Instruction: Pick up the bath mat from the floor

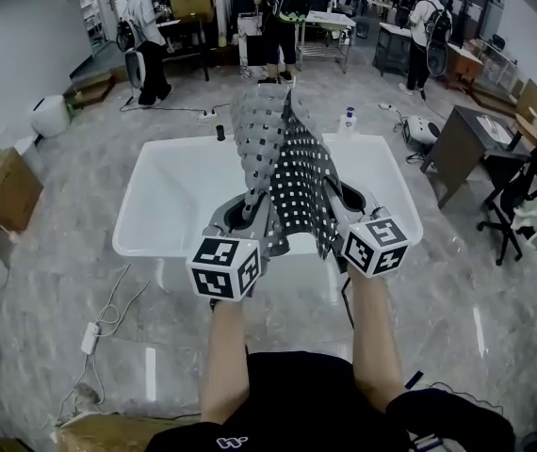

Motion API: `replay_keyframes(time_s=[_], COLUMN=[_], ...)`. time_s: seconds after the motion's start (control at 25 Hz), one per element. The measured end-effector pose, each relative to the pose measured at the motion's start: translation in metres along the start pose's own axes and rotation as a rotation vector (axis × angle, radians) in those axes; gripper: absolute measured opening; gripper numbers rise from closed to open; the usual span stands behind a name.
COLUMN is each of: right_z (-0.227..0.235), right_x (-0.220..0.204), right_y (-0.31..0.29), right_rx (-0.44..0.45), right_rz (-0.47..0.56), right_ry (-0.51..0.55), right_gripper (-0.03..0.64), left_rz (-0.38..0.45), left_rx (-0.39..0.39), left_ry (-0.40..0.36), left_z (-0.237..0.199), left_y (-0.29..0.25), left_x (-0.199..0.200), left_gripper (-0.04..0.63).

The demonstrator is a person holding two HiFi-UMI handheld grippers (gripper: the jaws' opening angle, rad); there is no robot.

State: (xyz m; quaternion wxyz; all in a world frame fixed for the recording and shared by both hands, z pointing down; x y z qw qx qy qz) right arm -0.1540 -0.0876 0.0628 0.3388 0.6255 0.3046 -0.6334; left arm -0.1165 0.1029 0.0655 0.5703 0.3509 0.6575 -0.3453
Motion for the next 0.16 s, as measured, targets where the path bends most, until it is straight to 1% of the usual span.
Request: replay_keyframes(time_s=[0.16], right_z=[0.0001], right_x=[0.0034], right_y=[-0.0031], right_rx=[0.007], right_rz=[0.011], right_ry=[0.003], right_gripper=[0.021], left_rz=[0.005], left_rx=[0.005], left_ry=[-0.008], left_z=[-0.0034], left_y=[-0.0002], left_x=[0.0043], left_gripper=[0.044])
Point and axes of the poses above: the fingertips, and each gripper's own axes: y backward along the fingers, z to its right, x out of its top, the point moved 7 cm from there along y, backward along the fingers
